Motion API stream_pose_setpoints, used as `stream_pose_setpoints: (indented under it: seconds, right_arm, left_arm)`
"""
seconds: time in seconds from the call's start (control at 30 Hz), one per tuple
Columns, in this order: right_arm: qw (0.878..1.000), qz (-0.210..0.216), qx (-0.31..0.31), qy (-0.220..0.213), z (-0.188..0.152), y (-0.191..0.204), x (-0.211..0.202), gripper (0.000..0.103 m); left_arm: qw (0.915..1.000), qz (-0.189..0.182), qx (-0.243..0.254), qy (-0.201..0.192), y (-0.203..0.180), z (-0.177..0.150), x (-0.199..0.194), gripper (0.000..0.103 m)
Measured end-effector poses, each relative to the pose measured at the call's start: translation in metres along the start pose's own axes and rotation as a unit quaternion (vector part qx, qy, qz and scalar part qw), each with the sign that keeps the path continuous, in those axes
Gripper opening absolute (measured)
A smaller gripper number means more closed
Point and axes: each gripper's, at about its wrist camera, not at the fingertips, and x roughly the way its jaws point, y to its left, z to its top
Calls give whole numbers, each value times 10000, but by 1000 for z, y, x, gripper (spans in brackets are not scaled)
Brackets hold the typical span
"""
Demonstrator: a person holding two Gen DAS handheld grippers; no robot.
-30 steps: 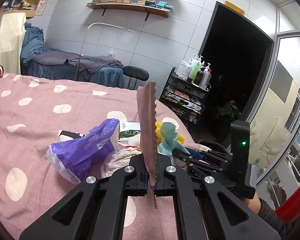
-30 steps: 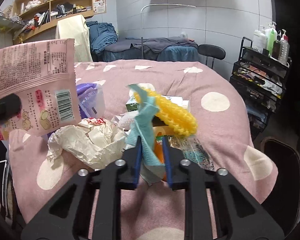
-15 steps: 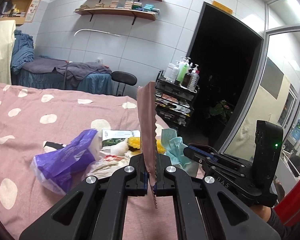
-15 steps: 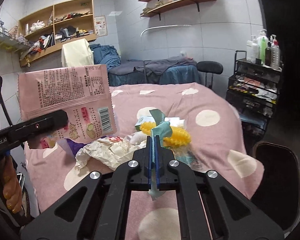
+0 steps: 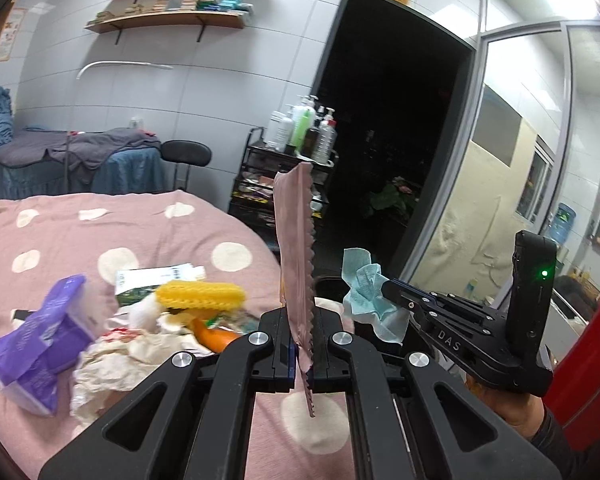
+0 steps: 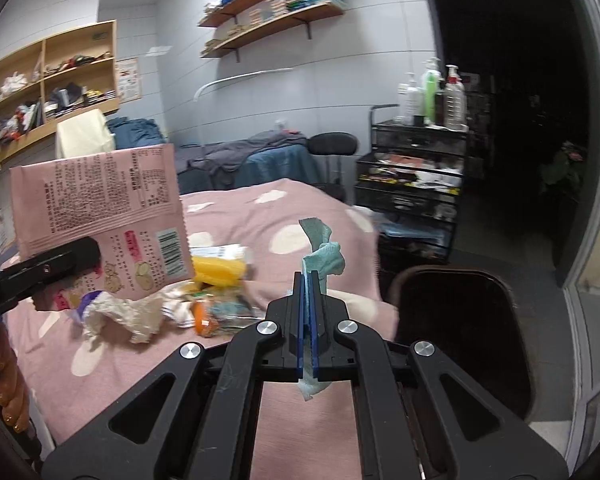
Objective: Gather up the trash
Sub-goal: 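Carry the teal cloth over the bin and release it with the right gripper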
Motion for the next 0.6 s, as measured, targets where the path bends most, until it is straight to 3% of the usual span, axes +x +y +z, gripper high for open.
stream_pose_setpoints:
  seconds: [0.3, 0.6]
  right_arm:
    - [9943, -900, 456, 358, -18, -62, 14, 3]
    - [9827, -1297, 1012, 850, -50, -108, 48, 4]
  left_arm:
    - [9978, -531, 235, 316, -33, -1, 36, 4]
    - [9939, -795, 344, 686, -55, -11, 63, 3]
